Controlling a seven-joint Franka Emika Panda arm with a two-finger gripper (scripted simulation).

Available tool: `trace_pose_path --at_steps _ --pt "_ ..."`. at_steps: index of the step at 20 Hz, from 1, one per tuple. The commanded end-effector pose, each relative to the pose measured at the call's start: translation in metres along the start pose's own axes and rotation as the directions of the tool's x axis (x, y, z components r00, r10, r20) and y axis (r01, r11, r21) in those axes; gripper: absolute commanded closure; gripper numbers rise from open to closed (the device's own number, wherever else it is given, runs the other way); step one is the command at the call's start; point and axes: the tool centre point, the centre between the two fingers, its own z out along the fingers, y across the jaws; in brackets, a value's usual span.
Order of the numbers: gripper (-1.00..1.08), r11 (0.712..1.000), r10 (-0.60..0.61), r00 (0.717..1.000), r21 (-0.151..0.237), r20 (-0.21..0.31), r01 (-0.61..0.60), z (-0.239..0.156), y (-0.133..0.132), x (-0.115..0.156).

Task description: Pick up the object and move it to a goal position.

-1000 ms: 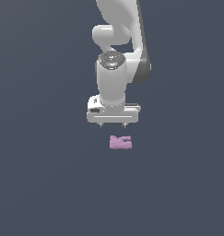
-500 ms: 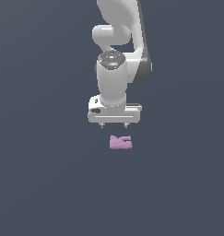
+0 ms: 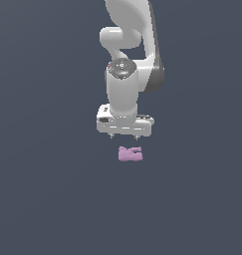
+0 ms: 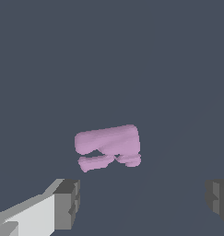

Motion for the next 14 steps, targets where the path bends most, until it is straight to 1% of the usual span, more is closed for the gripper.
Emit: trace_pose_path --at_steps 1,4,7,10,14 --pt "-0.92 0.999 0.043 0.999 0.000 0.001 -0.043 0.004 -0.001 0.000" --pt "-0.92 0.994 0.107 0.994 0.000 0.003 -0.107 0.009 -0.003 -0.001" --pt "-0.92 0.984 0.181 0.984 0.000 0.005 -0.181 0.015 -0.005 -0.001" --pt "-0.92 0.966 0.257 0.966 -0.001 0.007 -0.257 0.021 -0.007 -0.002" --pt "-0.92 0.934 0.357 0.934 -0.004 0.009 -0.357 0.029 -0.010 -0.002"
